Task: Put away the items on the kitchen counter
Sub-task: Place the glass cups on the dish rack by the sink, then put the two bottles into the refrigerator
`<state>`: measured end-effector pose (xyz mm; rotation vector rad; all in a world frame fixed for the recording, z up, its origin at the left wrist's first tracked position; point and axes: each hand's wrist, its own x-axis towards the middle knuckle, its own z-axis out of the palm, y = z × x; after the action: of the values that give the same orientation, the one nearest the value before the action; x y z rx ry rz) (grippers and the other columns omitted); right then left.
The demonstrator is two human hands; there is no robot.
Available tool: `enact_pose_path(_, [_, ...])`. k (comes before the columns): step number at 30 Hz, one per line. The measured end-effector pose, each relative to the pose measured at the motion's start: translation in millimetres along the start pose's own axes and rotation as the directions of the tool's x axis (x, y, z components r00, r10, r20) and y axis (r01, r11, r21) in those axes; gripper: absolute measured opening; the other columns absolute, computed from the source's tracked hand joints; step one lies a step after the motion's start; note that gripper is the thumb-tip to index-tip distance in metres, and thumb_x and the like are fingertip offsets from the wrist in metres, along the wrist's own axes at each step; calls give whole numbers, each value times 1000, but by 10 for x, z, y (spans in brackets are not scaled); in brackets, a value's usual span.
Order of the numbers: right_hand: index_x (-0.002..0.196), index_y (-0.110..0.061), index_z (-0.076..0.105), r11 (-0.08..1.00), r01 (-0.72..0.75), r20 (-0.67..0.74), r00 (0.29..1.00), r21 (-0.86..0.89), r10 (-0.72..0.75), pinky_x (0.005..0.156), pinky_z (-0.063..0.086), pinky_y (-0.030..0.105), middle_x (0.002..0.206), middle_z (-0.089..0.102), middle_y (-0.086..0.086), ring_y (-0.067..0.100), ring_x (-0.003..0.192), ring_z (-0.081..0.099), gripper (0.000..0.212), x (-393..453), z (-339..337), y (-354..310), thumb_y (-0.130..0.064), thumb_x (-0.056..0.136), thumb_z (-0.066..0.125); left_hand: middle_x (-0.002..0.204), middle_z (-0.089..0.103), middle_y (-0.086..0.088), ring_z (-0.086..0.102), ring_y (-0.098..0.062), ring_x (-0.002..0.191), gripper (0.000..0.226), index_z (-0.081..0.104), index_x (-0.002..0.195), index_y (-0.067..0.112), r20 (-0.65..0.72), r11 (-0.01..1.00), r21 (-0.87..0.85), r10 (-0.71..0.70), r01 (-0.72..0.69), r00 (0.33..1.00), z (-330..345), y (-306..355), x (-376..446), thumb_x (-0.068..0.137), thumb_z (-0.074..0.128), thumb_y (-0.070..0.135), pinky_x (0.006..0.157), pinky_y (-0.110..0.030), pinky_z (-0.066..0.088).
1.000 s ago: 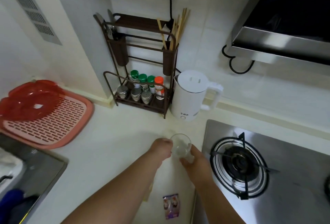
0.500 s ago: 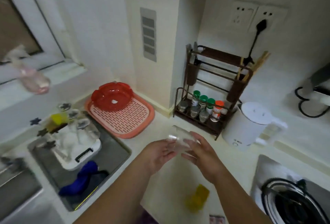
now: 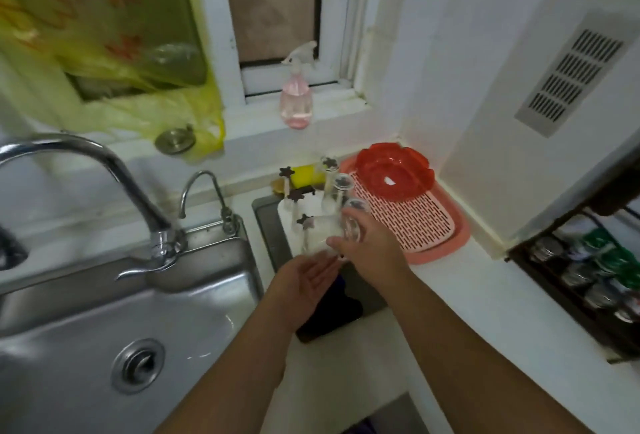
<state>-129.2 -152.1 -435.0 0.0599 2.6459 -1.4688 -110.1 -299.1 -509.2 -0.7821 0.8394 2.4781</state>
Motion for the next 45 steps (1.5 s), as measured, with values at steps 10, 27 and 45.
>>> enact_pose_path(10, [146, -30, 47, 866, 117, 30, 993, -487, -117, 106, 40, 34, 146, 53, 0, 19, 132, 50, 68, 531, 437, -213, -41, 86, 74, 123, 69, -24, 68, -35, 115, 51, 56, 130, -5, 47, 998, 13, -61, 60, 997, -146, 288, 242, 104, 49, 38, 104, -43, 51])
enact_pose_path(27, [154, -19, 29, 829, 51, 77, 997, -557, -9, 106, 41, 38, 153, 43, 5, 25, 136, 46, 81, 615, 808, -50, -37, 88, 71, 114, 73, -20, 73, -30, 102, 38, 60, 130, 0, 12, 986, -49, -156, 156, 988, -283, 106, 443, 106, 45, 25, 93, -41, 56])
enact_pose_path(45, [143, -25, 55, 921, -263, -585, 809, -287, 49, 105, 34, 7, 141, 57, -14, -2, 126, 51, 45, -1498, -1112, 1033, -14, 100, 50, 117, 70, 23, 64, 1, 110, 26, 72, 117, 40, 488, 357, 854, -303, -378, 818, 1456, -1281, -231, 99, 54, 40, 101, -27, 45])
